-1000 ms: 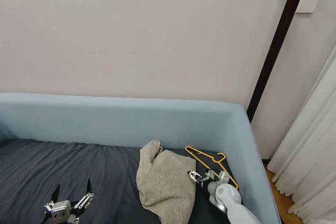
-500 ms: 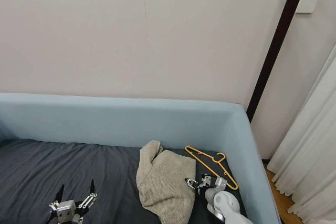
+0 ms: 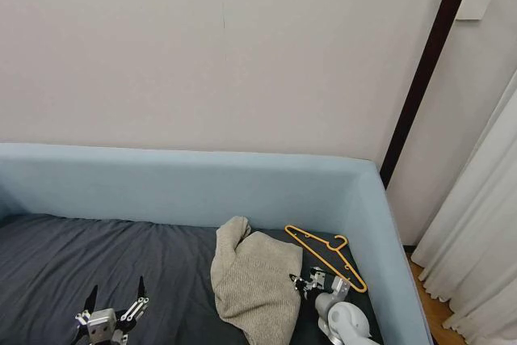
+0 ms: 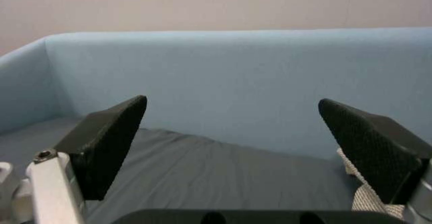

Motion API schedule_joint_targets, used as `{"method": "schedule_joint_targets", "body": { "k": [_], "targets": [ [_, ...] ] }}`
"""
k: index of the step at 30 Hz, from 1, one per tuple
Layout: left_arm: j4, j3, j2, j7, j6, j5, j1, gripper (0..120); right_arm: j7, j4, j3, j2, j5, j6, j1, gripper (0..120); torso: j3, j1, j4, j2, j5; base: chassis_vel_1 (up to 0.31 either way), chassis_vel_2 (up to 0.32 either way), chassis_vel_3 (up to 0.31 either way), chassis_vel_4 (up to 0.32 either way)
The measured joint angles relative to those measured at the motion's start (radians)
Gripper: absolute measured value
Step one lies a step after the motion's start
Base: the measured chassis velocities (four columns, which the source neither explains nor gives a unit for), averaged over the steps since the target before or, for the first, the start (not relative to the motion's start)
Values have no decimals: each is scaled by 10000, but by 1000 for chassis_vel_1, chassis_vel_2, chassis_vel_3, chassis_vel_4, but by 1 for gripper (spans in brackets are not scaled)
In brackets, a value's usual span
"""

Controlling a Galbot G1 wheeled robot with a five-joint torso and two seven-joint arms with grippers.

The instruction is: Pick up the clothes from the sofa and hang them on the clothes hanger.

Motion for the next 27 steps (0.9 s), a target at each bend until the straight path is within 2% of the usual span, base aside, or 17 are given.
{"method": "schedule_joint_targets", "body": {
  "k": [1, 2, 3, 5, 6, 7, 9, 13, 17, 27],
  "targets": [
    [25, 23, -6, -23, -49, 23, -5, 100, -430, 111, -64, -139, -14, 602, -100, 0, 0, 0, -1, 0, -1, 0, 0, 0, 0],
    [25, 23, -6, -23, -49, 23, -5, 100, -430, 111, -64, -139, -14, 602, -100, 0, 0, 0, -1, 0, -1, 0, 0, 0, 0],
    [36, 34, -10, -36, -78, 39, -4, 100, -756, 228, -97, -237, -18, 1040, -170, 0, 0, 0, -3, 0, 0, 0, 0, 0, 0],
    [68, 54, -14, -84, -174, 78, 10, 100, -1375, 826, -173, -553, 41, 2033, -374, 0, 0, 0, -3, 0, -2, 0, 0, 0, 0],
    [74, 57, -14, -91, -193, 84, 13, 100, -1441, 977, -189, -618, 88, 2161, -411, 0, 0, 0, -4, 0, -2, 0, 0, 0, 0],
    [86, 60, -16, -117, -258, 109, 26, 100, -1605, 1704, -251, -890, 333, 2525, -541, 0, 0, 0, -5, 0, -3, 0, 0, 0, 0],
    [87, 69, -17, -122, -282, 122, 35, 100, -1627, 2058, -282, -993, 478, 2627, -580, 0, 0, 0, -6, -1, 0, 0, 0, 0, 0],
    [65, 97, -22, -174, -370, 147, 61, 100, -1311, 4086, -425, -1554, 1392, 2863, -576, 0, 0, 0, -3, 0, -3, 0, 0, 0, 0],
    [52, 94, -2, -191, -391, 150, 61, 100, -940, 4840, -467, -1858, 1752, 2923, -187, 0, 0, 0, -4, 0, -3, 0, 0, 0, 0],
    [32, 63, 52, -232, -427, 150, 34, 100, -505, 4960, -393, -2685, 2430, 3009, 1586, 0, 1, 0, -1, 0, -1, 0, 0, 0, 0]
  ]
}}
